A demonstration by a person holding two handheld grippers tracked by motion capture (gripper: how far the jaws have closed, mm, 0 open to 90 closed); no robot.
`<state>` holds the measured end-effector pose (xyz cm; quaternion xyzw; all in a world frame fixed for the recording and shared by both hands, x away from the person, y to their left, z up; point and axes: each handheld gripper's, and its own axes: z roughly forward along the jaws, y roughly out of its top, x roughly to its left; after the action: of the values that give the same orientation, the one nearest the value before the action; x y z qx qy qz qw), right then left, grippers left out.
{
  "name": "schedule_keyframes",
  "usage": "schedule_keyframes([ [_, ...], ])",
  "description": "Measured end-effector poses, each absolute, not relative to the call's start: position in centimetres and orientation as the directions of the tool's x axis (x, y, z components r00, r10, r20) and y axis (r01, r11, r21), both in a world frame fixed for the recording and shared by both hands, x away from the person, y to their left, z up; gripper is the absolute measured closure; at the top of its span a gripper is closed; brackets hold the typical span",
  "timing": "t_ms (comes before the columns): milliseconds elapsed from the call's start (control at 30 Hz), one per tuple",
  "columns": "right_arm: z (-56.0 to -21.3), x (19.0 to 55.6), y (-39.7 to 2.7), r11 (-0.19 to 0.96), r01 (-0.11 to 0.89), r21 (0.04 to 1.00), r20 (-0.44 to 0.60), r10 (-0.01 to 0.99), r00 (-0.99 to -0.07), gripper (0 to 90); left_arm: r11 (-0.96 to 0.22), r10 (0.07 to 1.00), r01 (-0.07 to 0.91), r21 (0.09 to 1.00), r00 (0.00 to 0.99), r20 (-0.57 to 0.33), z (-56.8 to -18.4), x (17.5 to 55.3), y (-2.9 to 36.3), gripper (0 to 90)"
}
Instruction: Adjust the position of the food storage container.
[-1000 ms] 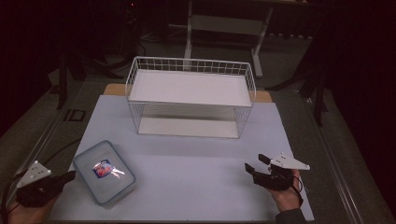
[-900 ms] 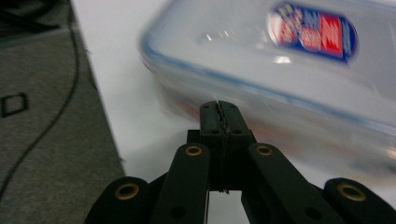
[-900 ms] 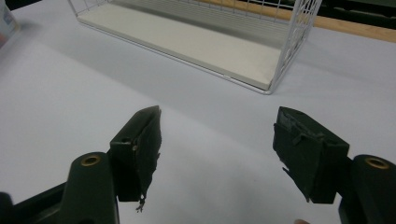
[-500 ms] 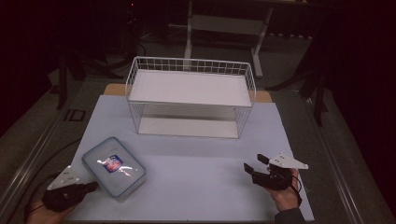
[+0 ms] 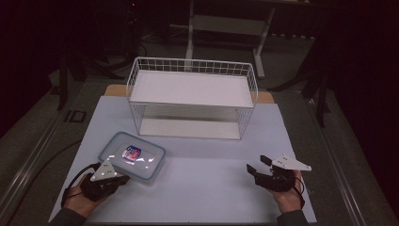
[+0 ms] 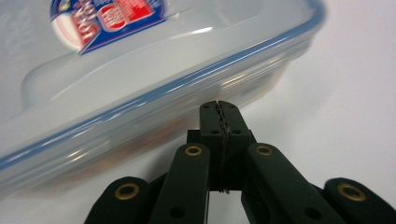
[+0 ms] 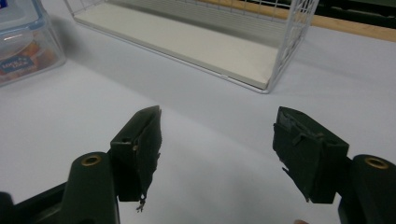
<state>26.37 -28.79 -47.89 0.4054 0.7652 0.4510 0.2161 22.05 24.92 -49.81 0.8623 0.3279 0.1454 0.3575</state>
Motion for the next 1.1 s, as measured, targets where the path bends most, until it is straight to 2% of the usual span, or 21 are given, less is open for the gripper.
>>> schedule_keyframes([
  [133, -48.0, 26.4, -29.1, 0.25, 0.434, 0.866, 0.046, 0.822, -0.567, 32.0, -0.423, 0.732, 0.464, 0.779, 0.682, -0.009, -48.4, 22.0, 27.6, 89.9],
  [300, -48.0, 26.4, -28.8, 0.256, 0.433, 0.864, 0.043, 0.82, -0.571, 31.9, -0.29, 0.854, 0.467, 0.836, 0.52, 0.006, -47.2, 23.6, 31.3, 89.9],
  [533, -48.0, 26.4, -28.7, 0.258, 0.432, 0.864, 0.043, 0.818, -0.574, 31.7, -0.218, 0.922, 0.558, 0.801, 0.386, -0.018, -49.0, 26.9, 33.4, 89.8],
  [700, -48.0, 26.4, -28.9, 0.253, 0.432, 0.866, 0.045, 0.82, -0.571, 31.8, -0.247, 0.916, 0.601, 0.76, 0.401, -0.019, -50.6, 27.9, 33.2, 89.8],
  [867, -48.0, 26.4, -28.8, 0.256, 0.43, 0.866, 0.043, 0.818, -0.574, 31.7, -0.237, 0.897, 0.581, 0.779, 0.44, -0.055, -50.1, 27.6, 32.7, 89.8],
  [1100, -48.1, 26.5, -28.4, 0.267, 0.427, 0.864, 0.037, 0.811, -0.583, 31.8, -0.293, 0.85, 0.578, 0.762, 0.522, -0.069, -50.1, 26.9, 30.1, 89.8],
])
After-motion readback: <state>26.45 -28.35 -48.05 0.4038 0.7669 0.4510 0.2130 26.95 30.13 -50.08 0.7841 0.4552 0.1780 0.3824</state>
